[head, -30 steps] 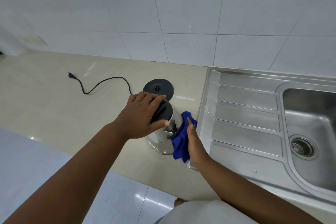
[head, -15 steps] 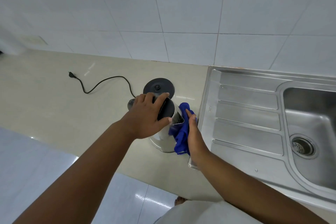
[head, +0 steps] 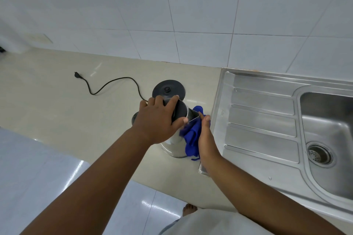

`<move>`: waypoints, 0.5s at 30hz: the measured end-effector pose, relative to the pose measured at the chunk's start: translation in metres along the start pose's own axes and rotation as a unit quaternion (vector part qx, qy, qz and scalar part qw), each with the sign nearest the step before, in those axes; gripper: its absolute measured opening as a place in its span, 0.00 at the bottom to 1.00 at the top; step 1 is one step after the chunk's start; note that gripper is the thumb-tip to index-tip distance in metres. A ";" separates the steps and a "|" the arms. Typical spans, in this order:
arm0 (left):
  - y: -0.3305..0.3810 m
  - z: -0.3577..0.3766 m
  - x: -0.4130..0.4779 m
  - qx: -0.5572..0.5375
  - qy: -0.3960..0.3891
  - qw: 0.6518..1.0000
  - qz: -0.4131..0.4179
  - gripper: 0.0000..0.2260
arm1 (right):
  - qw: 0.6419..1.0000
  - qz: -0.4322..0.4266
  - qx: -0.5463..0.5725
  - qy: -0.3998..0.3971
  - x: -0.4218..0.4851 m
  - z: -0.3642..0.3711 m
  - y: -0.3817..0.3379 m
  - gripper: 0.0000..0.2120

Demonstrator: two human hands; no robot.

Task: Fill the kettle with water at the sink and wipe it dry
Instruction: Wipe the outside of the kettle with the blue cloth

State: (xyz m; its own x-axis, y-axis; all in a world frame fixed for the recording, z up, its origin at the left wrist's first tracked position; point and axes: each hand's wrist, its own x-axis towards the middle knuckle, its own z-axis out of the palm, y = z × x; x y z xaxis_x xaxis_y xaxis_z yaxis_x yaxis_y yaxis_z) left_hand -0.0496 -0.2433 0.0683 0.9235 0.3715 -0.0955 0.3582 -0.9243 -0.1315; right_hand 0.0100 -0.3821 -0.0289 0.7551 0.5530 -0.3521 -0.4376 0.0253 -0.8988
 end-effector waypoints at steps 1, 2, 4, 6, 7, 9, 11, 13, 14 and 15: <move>-0.001 0.001 0.001 0.003 0.005 1.000 -0.011 0.40 | 1.000 -0.009 0.001 -0.010 -0.004 0.004 -0.003 0.27; -0.002 0.002 0.003 0.005 0.010 1.000 -0.020 0.39 | 1.000 -0.025 0.006 -0.013 -0.010 0.009 -0.004 0.34; -0.003 0.002 0.005 0.004 0.018 1.000 -0.024 0.38 | 0.998 -0.064 -0.008 -0.023 -0.017 0.014 -0.002 0.44; -0.002 -0.001 0.006 -0.001 0.015 1.000 -0.012 0.37 | 0.993 -0.101 -0.055 -0.014 -0.020 0.016 0.008 0.41; -0.002 -0.003 0.007 0.001 0.009 1.000 -0.004 0.36 | 0.992 -0.103 -0.075 -0.009 -0.016 0.015 0.017 0.39; -0.004 -0.007 0.009 0.011 -0.006 1.000 0.014 0.34 | 0.996 -0.044 -0.071 0.004 -0.002 0.008 0.031 0.41; -0.006 -0.008 0.011 0.014 -0.019 0.999 0.025 0.31 | 0.999 0.017 -0.043 0.000 0.013 -0.003 0.046 0.50; -0.005 -0.010 0.012 0.011 -0.025 0.999 0.028 0.31 | 0.999 0.019 -0.047 -0.007 0.005 0.004 0.028 0.52; -0.004 -0.010 0.012 0.009 -0.027 0.999 0.028 0.31 | 0.999 -0.013 -0.051 -0.010 -0.006 0.010 0.016 0.50; -0.003 -0.011 0.012 0.005 -0.029 0.999 0.025 0.31 | 0.996 -0.052 -0.066 -0.018 -0.015 0.015 0.010 0.46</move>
State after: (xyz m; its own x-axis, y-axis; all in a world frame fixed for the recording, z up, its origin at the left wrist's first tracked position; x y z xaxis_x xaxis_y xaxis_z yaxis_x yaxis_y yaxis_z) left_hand -0.0375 -0.2372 0.0785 0.9307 0.3288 -0.1601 0.3092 -0.9413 -0.1357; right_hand -0.0131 -0.3774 -0.0290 0.7742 0.5820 -0.2488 -0.2893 -0.0243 -0.9569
